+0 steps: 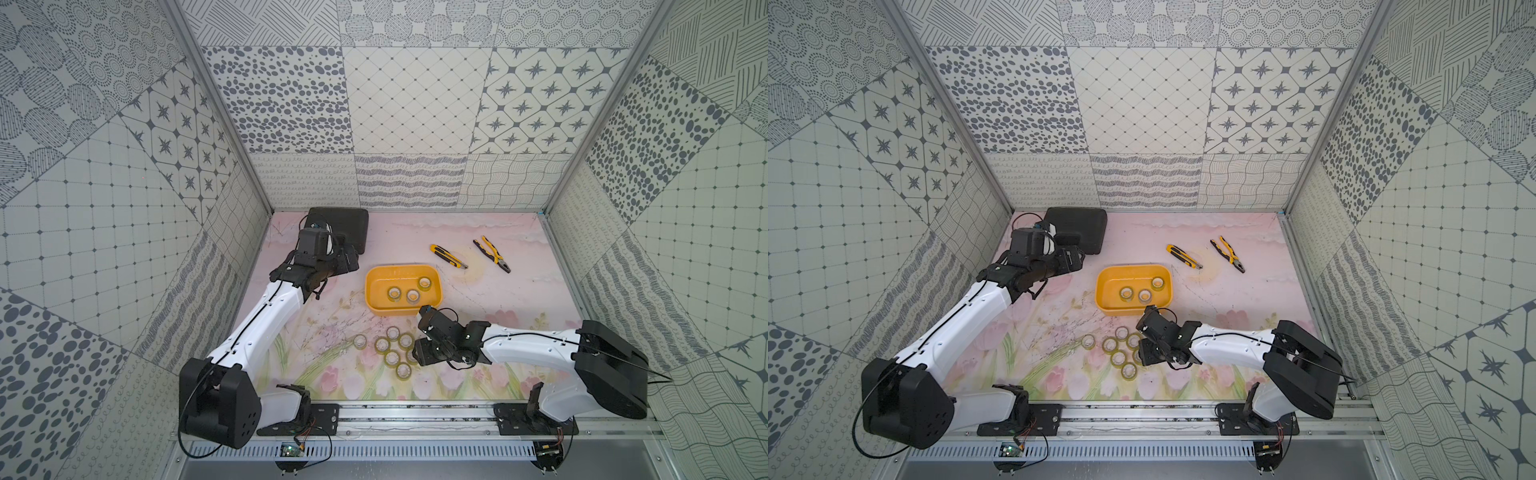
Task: Put the transparent tape into the storage box
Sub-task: Pick up the tape at the center of the board.
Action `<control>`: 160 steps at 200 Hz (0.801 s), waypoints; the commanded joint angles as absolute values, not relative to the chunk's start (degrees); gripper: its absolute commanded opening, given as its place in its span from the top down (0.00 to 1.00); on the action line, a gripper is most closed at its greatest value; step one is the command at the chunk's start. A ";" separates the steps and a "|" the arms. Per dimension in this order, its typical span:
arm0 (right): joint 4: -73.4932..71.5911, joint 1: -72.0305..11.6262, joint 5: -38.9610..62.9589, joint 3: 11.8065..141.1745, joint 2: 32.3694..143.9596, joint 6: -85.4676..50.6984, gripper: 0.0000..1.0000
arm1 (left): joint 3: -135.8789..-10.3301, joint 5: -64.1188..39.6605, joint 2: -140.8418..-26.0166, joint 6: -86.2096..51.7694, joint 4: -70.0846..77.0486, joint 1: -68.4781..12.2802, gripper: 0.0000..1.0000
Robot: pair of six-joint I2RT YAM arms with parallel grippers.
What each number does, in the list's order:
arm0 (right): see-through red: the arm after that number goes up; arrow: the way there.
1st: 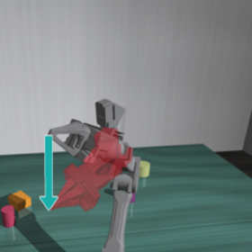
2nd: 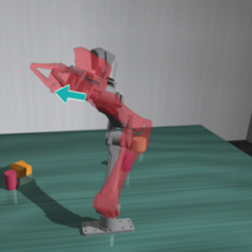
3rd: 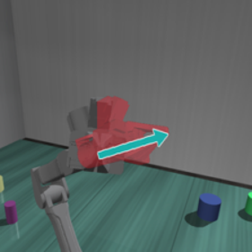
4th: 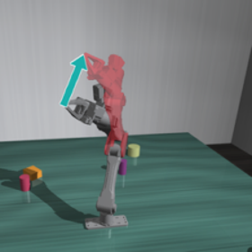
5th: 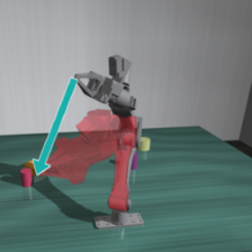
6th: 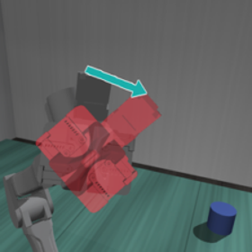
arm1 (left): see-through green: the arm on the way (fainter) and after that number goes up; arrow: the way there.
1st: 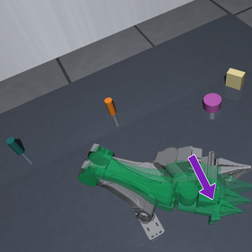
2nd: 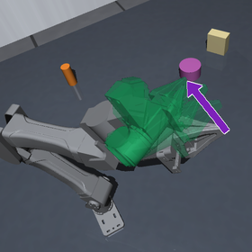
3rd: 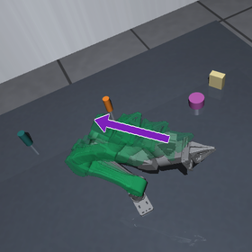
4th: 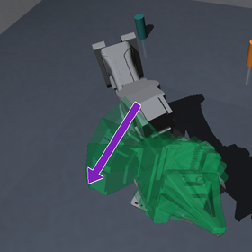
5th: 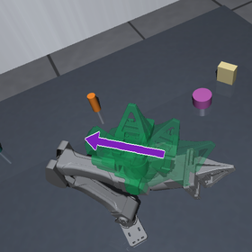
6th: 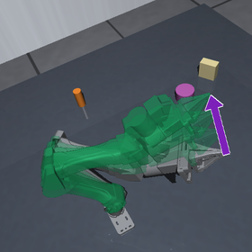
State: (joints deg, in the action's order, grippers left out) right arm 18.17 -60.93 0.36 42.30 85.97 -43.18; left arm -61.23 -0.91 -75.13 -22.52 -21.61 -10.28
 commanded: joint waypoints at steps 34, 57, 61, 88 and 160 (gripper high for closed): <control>20.17 -61.70 -4.63 41.09 85.68 -46.09 0.50 | -61.23 -1.76 -76.14 -22.62 -20.90 -10.27 0.01; 23.05 -61.62 -7.58 37.86 80.54 -47.09 0.50 | -60.86 -1.45 -76.55 -22.68 -20.40 -10.55 0.01; 23.60 -61.57 -8.07 36.99 79.06 -47.26 0.50 | -60.88 -1.52 -76.63 -22.68 -20.49 -10.59 0.01; 26.06 -60.76 -9.14 32.48 70.47 -47.94 0.49 | -61.23 -0.99 -77.35 -22.33 -21.08 -11.33 0.01; 24.32 -60.66 -4.83 34.75 67.81 -44.02 0.47 | -61.40 -0.03 -74.26 -21.59 -21.59 -12.01 0.01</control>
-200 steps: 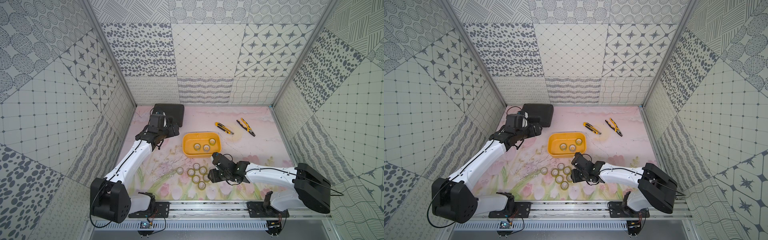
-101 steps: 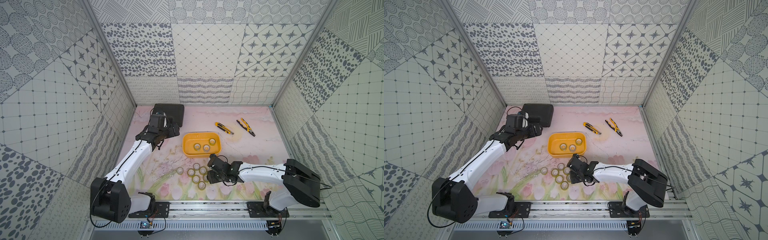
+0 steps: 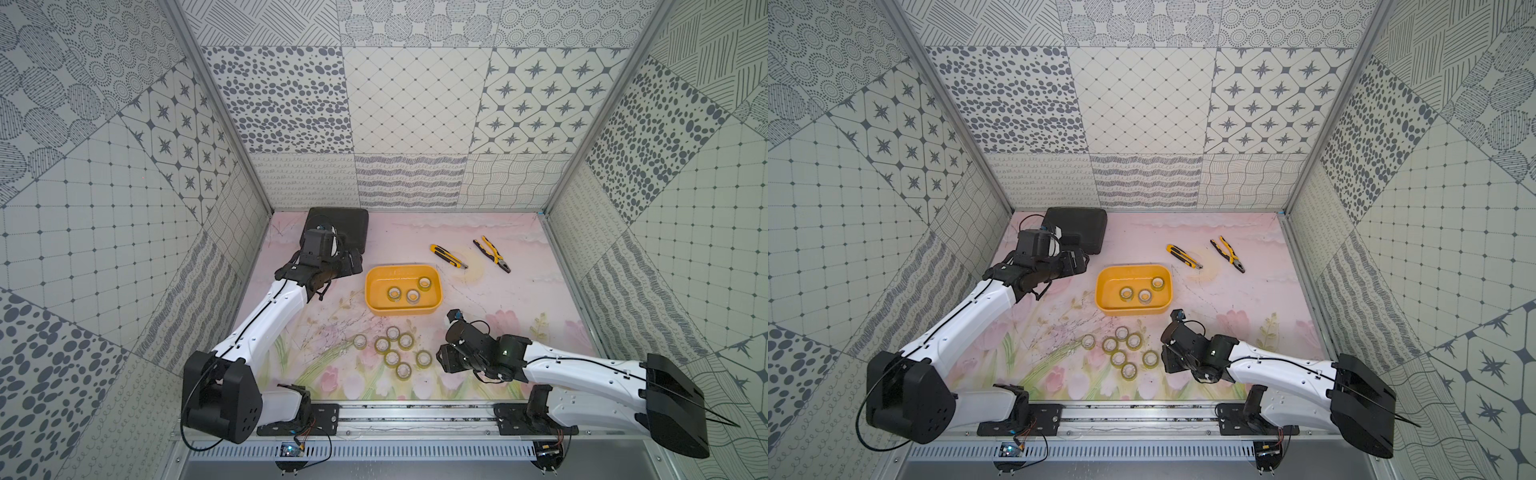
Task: Put the transparent tape into the storage box
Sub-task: Pick up the tape at the center of the board.
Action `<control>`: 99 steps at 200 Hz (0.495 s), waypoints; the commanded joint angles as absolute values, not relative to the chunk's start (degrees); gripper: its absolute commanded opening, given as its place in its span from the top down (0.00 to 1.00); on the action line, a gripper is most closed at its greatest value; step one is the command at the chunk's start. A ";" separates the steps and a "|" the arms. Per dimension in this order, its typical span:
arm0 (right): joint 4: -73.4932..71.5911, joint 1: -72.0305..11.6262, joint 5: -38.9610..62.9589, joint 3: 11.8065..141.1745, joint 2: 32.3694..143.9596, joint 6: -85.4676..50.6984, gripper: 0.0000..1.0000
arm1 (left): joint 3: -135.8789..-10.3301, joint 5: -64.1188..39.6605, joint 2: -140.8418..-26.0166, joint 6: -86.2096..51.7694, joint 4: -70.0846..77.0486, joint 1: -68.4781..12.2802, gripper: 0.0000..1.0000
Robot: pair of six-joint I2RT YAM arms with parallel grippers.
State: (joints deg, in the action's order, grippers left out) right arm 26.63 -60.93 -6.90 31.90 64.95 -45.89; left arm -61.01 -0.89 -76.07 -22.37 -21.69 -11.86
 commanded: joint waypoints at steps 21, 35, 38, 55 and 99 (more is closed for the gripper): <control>24.65 -60.74 -2.65 39.50 74.98 -42.50 0.48 | -60.13 -1.09 -73.29 -21.97 -19.33 -11.91 0.01; 23.48 -60.82 -1.93 40.83 78.56 -42.92 0.48 | -60.58 -1.20 -73.67 -21.91 -19.97 -11.93 0.01; 23.23 -60.82 -1.87 40.95 79.10 -43.04 0.49 | -60.76 -1.17 -73.75 -21.93 -20.34 -11.99 0.01; 23.16 -60.82 -2.30 41.33 80.94 -43.51 0.49 | -61.43 -1.34 -74.17 -21.89 -21.27 -12.03 0.01; 21.86 -60.82 -2.60 37.63 79.28 -45.13 0.49 | -61.05 -1.54 -73.65 -21.97 -20.59 -12.01 0.01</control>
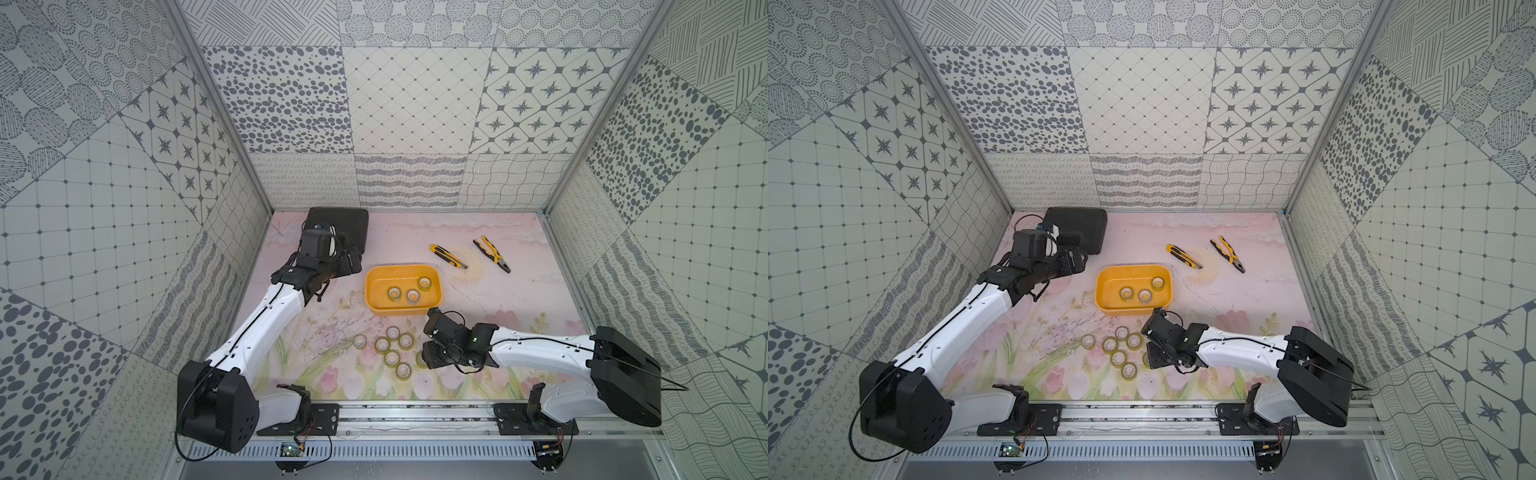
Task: Put the transparent tape into the storage box
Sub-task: Pick up the tape at the center of the board.
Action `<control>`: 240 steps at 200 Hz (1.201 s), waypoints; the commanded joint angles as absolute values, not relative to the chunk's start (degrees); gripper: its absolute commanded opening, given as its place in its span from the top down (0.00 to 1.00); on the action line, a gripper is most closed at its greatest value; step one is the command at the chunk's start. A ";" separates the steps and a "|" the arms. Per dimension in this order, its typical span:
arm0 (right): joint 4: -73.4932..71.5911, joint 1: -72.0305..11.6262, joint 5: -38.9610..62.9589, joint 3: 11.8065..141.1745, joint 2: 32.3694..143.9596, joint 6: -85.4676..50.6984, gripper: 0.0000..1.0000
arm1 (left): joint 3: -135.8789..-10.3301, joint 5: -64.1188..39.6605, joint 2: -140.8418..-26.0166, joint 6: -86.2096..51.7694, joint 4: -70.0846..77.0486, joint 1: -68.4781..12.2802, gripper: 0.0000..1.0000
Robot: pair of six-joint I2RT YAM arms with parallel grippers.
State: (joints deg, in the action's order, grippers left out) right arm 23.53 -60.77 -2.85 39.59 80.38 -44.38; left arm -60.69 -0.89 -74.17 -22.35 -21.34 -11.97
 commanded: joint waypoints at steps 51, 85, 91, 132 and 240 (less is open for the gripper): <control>18.98 -62.99 -3.40 36.36 81.22 -47.51 0.49 | -60.54 -0.41 -74.48 -21.62 -19.82 -11.98 0.01; 19.56 -63.98 -6.24 35.14 81.41 -49.66 0.50 | -59.91 0.07 -74.34 -21.58 -19.31 -12.01 0.01; 19.58 -64.07 -6.63 34.57 81.25 -50.23 0.50 | -59.87 0.07 -74.26 -21.53 -19.35 -12.06 0.01; 20.92 -63.99 -8.34 32.98 79.69 -50.54 0.53 | -59.62 0.48 -73.82 -21.45 -19.00 -12.04 0.01; 23.69 -63.50 -9.40 34.69 69.73 -46.37 0.98 | -59.32 0.51 -72.92 -21.71 -18.46 -12.00 0.01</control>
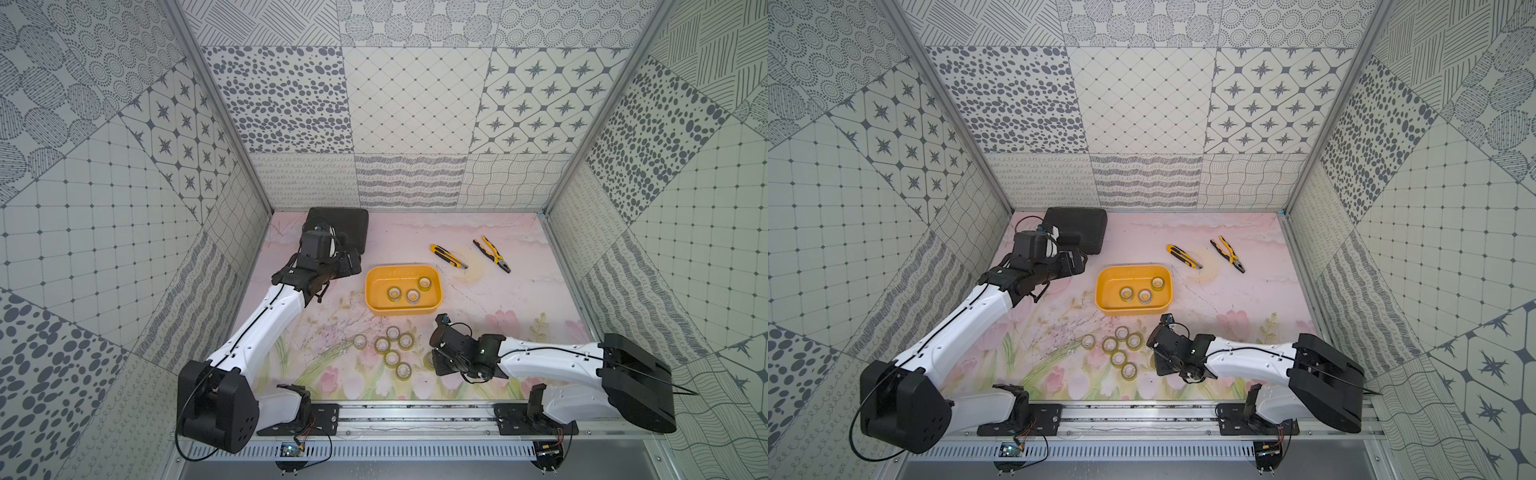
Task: Put the transparent tape into the storage box
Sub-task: Pick up the tape at the center of the board, then place the tape in the storage box.
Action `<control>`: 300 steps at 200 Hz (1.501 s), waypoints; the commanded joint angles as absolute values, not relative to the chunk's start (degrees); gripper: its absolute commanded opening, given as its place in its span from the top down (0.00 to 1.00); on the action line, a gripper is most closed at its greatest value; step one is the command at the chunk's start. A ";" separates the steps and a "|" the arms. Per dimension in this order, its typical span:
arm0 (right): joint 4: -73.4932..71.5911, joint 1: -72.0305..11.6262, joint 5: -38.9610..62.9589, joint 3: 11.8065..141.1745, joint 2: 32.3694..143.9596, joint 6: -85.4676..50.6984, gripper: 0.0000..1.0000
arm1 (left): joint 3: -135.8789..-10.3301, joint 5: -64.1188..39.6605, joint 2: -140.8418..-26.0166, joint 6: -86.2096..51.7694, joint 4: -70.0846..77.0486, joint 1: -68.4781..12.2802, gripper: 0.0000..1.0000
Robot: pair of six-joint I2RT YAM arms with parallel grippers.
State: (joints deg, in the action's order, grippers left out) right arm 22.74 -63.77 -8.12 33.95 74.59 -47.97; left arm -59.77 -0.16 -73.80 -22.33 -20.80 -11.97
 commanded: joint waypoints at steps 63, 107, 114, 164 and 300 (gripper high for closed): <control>26.40 -56.97 -5.72 37.30 63.17 -42.06 0.98 | -59.58 1.27 -72.65 -21.44 -18.92 -12.05 0.01; 26.62 -53.26 -2.72 44.15 67.33 -37.03 0.98 | -59.62 1.54 -72.29 -21.36 -18.95 -12.02 0.01; 26.78 -52.56 -2.26 46.04 68.62 -36.29 0.98 | -59.71 1.58 -72.25 -21.36 -19.05 -12.04 0.01; 28.12 -46.97 0.68 62.13 83.74 -29.81 0.97 | -59.17 0.46 -71.58 -22.05 -18.47 -12.06 0.01; 29.05 -45.00 2.70 95.21 120.89 -26.80 0.93 | -59.48 -1.04 -71.21 -23.11 -18.64 -12.00 0.01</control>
